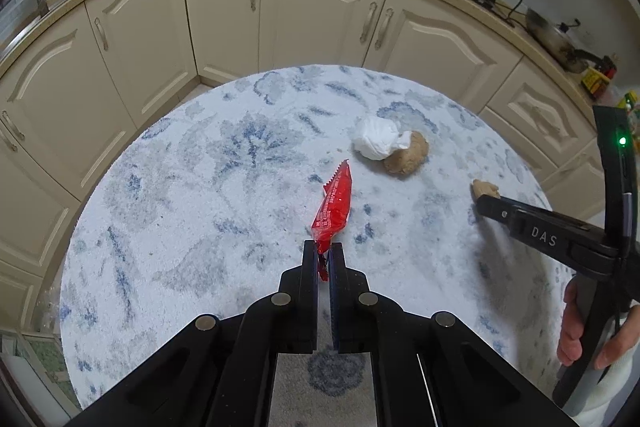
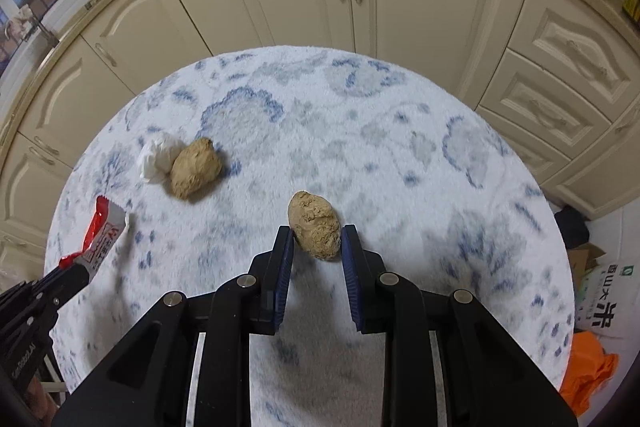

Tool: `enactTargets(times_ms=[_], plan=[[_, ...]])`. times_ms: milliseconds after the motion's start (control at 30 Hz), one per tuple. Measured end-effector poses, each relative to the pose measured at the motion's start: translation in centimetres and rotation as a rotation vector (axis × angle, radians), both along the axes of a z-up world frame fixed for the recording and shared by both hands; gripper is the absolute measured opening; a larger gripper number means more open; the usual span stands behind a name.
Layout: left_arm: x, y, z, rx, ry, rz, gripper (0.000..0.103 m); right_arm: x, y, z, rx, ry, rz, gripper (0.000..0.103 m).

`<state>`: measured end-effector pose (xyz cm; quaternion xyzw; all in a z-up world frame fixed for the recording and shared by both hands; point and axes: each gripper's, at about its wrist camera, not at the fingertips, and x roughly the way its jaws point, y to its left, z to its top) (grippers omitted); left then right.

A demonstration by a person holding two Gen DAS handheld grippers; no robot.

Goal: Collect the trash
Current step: 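Grasp the brown lump with the right tool, then carry the red wrapper and brown lump over the blue bin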

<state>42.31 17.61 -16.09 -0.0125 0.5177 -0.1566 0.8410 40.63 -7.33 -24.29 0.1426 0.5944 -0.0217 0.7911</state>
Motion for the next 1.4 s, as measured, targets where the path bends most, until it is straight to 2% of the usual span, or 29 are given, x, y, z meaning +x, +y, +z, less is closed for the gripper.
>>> enactTargets(times_ms=[267,533,667,1100,1400], plan=[[-2.5,-1.6,1.8,0.011,-0.044,-0.046,0.001,-3.4,-1.4,2.0,0.043,-0.045,-0.019,0.025],[-4.4,-6.2,2.7,0.027,-0.05,-0.137,0.001,-6.8,-4.7,3.0,0.061,-0.055,-0.075,0.025],[-5.3,-9.2,2.9,0.006,-0.032,-0.209,0.001,-9.0,-7.4,3.2,0.073,-0.05,-0.121,0.025],[-9.8,-22.0,3.1,0.06,-0.03,-0.426,0.001,-18.1,-18.4,4.2,0.048,-0.074,-0.368,0.025],[-13.0,-31.3,1.9,0.106,-0.018,-0.554,0.001,-24.8,-25.3,3.1,0.069,-0.064,-0.513,0.025]])
